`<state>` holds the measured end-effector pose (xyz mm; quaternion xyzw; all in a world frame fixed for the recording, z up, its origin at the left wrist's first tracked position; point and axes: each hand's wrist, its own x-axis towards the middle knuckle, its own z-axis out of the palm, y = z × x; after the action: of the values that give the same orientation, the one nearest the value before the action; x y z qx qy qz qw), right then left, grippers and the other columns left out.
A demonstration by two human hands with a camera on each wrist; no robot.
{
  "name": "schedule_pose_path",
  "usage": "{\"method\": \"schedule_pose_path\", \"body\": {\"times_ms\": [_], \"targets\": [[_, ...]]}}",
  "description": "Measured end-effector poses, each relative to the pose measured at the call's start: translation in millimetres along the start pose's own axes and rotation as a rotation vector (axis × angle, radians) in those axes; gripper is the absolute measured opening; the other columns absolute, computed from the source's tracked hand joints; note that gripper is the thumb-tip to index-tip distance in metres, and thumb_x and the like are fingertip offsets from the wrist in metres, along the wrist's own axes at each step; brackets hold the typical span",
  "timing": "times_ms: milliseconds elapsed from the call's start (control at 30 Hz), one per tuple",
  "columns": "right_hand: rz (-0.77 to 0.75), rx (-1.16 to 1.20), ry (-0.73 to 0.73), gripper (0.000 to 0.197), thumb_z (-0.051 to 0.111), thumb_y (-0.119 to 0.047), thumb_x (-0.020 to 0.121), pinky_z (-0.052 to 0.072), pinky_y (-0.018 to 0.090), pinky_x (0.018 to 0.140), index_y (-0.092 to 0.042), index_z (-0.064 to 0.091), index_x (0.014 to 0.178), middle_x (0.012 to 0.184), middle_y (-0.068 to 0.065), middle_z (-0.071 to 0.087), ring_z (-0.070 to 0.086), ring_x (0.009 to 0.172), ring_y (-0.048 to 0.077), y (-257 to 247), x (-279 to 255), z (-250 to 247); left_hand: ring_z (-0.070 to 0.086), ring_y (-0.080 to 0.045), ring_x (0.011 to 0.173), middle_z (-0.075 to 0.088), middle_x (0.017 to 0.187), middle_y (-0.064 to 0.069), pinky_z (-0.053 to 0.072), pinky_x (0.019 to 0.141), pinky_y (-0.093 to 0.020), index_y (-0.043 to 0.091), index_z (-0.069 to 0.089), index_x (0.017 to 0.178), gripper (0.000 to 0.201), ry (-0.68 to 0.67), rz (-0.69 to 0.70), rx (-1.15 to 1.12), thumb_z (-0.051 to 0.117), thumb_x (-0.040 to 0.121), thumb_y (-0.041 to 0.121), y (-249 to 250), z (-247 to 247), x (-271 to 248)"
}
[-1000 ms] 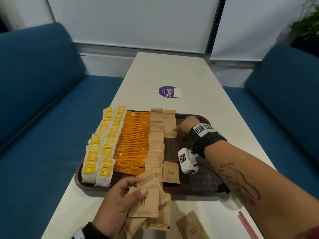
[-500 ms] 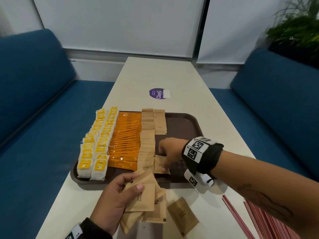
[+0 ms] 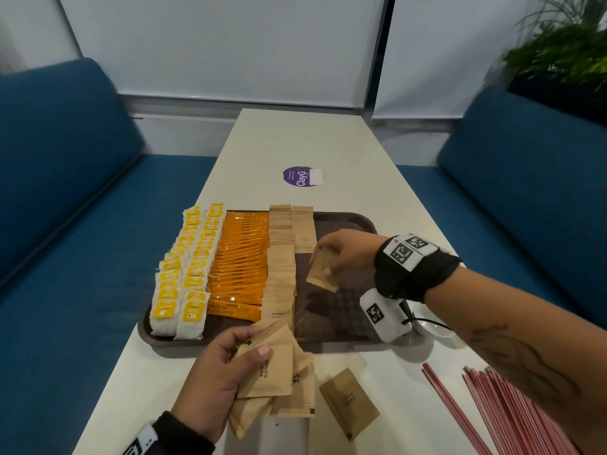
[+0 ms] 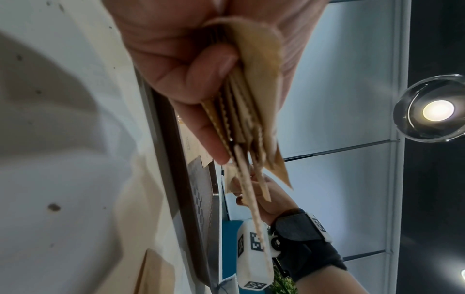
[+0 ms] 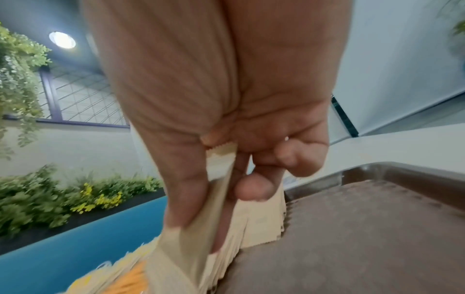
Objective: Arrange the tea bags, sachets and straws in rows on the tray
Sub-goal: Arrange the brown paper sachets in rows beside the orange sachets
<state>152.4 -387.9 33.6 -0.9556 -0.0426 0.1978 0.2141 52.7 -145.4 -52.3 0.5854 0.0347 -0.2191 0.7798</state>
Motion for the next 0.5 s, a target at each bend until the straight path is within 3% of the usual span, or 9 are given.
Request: {"method": "schedule_pose_path", "body": {"times_ms": [67, 133, 167, 233, 300, 400, 500], "targets": [[-0.003, 0.080, 0.115, 0.022, 0.064, -0.018, 0.088, 0.042, 0.015, 0.072, -0.019, 0.059, 0.109, 0.091, -0.011, 0.057, 0.053, 0.082, 0.005, 2, 2, -9, 0.070, -0.026, 0.072, 0.072, 0.092, -0.016, 0.055, 0.051, -0.029, 0.014, 0.072, 0.084, 0.085, -0.006, 0.019, -0.018, 0.093, 0.007, 0.042, 0, 2, 3], [0.042, 0.158, 0.226, 0.017, 0.063, -0.014, 0.087, 0.038, 0.014, 0.063, -0.011, 0.064, 0.103, 0.091, -0.005, 0.058, 0.051, 0.082, 0.008, 5, 10, -15, 0.070, -0.026, 0.072, 0.073, 0.092, -0.015, 0.055, 0.052, -0.029, 0.014, 0.073, 0.083, 0.080, -0.019, 0.032, -0.012, 0.093, 0.011, 0.042, 3, 5, 5], [0.065, 0.190, 0.277, 0.015, 0.064, -0.012, 0.084, 0.039, 0.018, 0.063, -0.007, 0.066, 0.098, 0.092, -0.001, 0.059, 0.052, 0.084, 0.012, 6, 15, -16, 0.070, -0.027, 0.073, 0.072, 0.092, -0.015, 0.056, 0.053, -0.030, 0.014, 0.073, 0.084, 0.072, -0.028, 0.025, 0.003, 0.094, 0.020, 0.039, 4, 6, 6], [0.112, 0.234, 0.342, 0.004, 0.067, -0.008, 0.080, 0.042, 0.024, 0.067, -0.010, 0.064, 0.080, 0.090, 0.003, 0.059, 0.053, 0.086, 0.016, 9, 23, -18, 0.070, -0.028, 0.075, 0.072, 0.095, -0.016, 0.056, 0.054, -0.031, 0.012, 0.071, 0.089, 0.040, -0.027, 0.011, -0.006, 0.086, 0.053, 0.020, 7, 6, 8], [0.177, 0.265, 0.376, 0.017, 0.068, -0.004, 0.078, 0.042, 0.022, 0.064, -0.016, 0.057, 0.072, 0.090, 0.002, 0.057, 0.053, 0.087, 0.017, 11, 34, -19, 0.070, -0.027, 0.074, 0.072, 0.096, -0.017, 0.056, 0.053, -0.031, 0.009, 0.068, 0.094, 0.025, -0.001, 0.002, -0.003, 0.069, 0.070, 0.001, 8, 6, 11], [0.359, 0.380, 0.263, 0.008, 0.065, -0.007, 0.085, 0.046, 0.023, 0.063, -0.009, 0.064, 0.093, 0.093, 0.007, 0.063, 0.056, 0.075, 0.017, 13, 48, -18, 0.069, -0.028, 0.073, 0.071, 0.094, -0.017, 0.056, 0.052, -0.030, 0.008, 0.067, 0.094, 0.023, 0.031, -0.015, 0.010, 0.064, 0.073, -0.004, 6, 6, 14], [0.489, 0.634, 0.130, 0.010, 0.053, -0.006, 0.093, 0.046, 0.021, 0.051, -0.002, 0.060, 0.100, 0.089, 0.010, 0.066, 0.059, 0.066, 0.015, 15, 57, -12, 0.069, -0.029, 0.071, 0.071, 0.094, -0.019, 0.056, 0.051, -0.031, 0.009, 0.069, 0.089, 0.023, 0.026, -0.033, -0.006, 0.071, 0.070, -0.003, 5, 5, 16]]}}
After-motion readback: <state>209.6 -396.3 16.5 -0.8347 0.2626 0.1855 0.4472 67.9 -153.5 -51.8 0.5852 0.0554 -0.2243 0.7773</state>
